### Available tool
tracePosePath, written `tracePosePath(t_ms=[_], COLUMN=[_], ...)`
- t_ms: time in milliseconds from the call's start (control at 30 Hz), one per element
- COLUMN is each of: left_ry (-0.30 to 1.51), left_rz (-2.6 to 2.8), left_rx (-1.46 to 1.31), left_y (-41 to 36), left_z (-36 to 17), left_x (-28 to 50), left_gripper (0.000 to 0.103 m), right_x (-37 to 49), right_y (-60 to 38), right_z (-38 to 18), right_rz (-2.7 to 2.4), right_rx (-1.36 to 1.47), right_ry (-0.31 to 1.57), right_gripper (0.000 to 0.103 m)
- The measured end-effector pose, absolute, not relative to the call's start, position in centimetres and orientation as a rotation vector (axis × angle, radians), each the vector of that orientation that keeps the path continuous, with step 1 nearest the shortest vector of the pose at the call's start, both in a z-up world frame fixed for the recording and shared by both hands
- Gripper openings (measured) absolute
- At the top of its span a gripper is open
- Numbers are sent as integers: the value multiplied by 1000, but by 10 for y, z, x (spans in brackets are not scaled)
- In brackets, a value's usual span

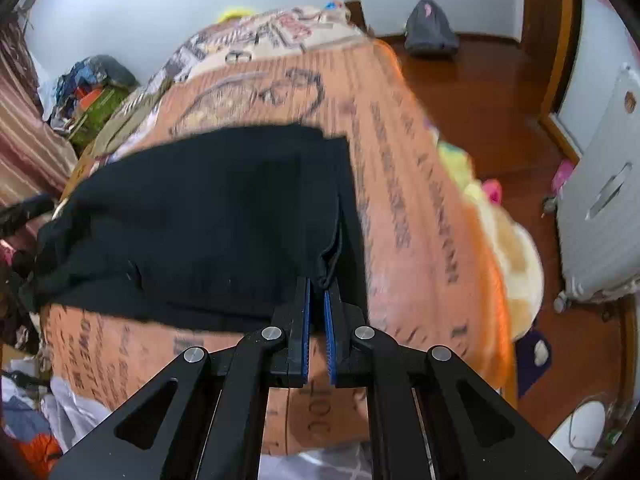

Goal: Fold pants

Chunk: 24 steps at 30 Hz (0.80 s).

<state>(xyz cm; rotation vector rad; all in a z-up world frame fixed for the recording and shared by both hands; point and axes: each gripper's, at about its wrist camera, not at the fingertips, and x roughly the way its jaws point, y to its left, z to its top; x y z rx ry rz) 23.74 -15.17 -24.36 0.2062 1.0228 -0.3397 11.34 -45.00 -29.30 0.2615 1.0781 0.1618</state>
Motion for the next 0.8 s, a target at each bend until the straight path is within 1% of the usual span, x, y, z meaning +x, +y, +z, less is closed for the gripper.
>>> tracePosePath(t_ms=[167,233,300,333,433,500,633,700,733,800], left_ry=[1024,1019,1020,1023,1035,1058,1116,1135,1142,1146], left_rz=[-357,-366,-393,-405,-442,-471,-539,-563,-573,-588], left_rx=[265,278,284,288,325,351,379,397,402,389], left_y=[-168,-174,-182,-186,-202,-213,-229,-234,-236,-238], left_z=[-243,-242,-242,-242,-250,-260,-281,-290,-294,-298], left_x=[256,263,274,278,290,297,306,309,310,313], left_gripper=[65,65,65,66,67,67,67,67,67,71], right_x=[104,103,107,108,120,131,155,170,175,190], right_y=[-456,-465,-473,-475,-479,-479,-471,-468,-466,-463], right_z=[-289,-283,-273,-269,-258,-255,-259,-266,-269,-278], right_rz=[189,182,163,150,149,147,157,170,176,189], right_rx=[244,259,248,236,228,210,172,179,183,184], right_ry=[1090,1088,1077,1066,1038,1015,994,992,995,1007], right_gripper=[7,9,15,16,20,24,29,34,34,34])
